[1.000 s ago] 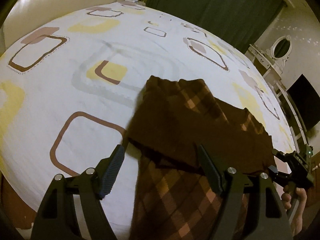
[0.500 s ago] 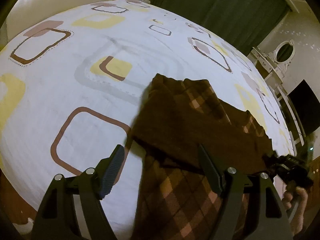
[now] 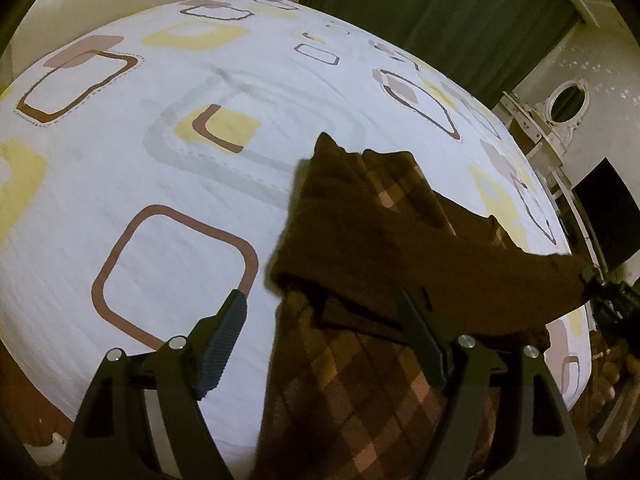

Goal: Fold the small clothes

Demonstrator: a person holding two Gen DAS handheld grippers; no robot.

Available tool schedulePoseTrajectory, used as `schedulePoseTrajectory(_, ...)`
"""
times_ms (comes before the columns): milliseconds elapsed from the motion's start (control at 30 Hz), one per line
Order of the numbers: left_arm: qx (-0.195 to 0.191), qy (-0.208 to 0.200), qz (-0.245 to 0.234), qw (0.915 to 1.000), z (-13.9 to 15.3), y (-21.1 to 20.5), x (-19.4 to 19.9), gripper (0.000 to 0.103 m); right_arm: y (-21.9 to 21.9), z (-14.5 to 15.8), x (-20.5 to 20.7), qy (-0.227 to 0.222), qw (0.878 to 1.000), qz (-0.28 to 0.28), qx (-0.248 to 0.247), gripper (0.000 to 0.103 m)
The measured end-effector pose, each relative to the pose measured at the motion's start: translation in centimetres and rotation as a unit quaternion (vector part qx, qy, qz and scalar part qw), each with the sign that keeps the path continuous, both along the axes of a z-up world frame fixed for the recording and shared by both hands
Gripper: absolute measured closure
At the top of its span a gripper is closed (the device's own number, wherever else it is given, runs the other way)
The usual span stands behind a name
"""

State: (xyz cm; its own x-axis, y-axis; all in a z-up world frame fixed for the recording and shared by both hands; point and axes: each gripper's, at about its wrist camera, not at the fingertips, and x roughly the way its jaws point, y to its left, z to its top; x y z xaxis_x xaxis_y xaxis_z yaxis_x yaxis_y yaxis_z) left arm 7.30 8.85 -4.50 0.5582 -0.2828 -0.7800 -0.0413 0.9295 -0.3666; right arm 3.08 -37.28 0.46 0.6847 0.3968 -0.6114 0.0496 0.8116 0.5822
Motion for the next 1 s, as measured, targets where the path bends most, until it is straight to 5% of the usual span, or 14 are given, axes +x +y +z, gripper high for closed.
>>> schedulePoseTrajectory(500,-0.002,0.011,-0.001,0.9999,-0.6,-1.5,1.7,0.026,-5.1,-9.3,-1.5,0.088,0.994,-0.062,0.026,0.095)
schedulePoseTrajectory(833,0.032,-0.004,-0.008,0.9994,0.1,-2.7,3.2,0.026,-6.5,-9.1,-3.0,0.083,0.994,-0.073,0.008,0.092)
schedulePoseTrajectory(1000,0.041,0.014,0.000,0.9991,-1.0,-1.7,3.8,0.026,-7.0,-6.1,-3.6,0.051,0.994,-0.097,-0.011,0.085)
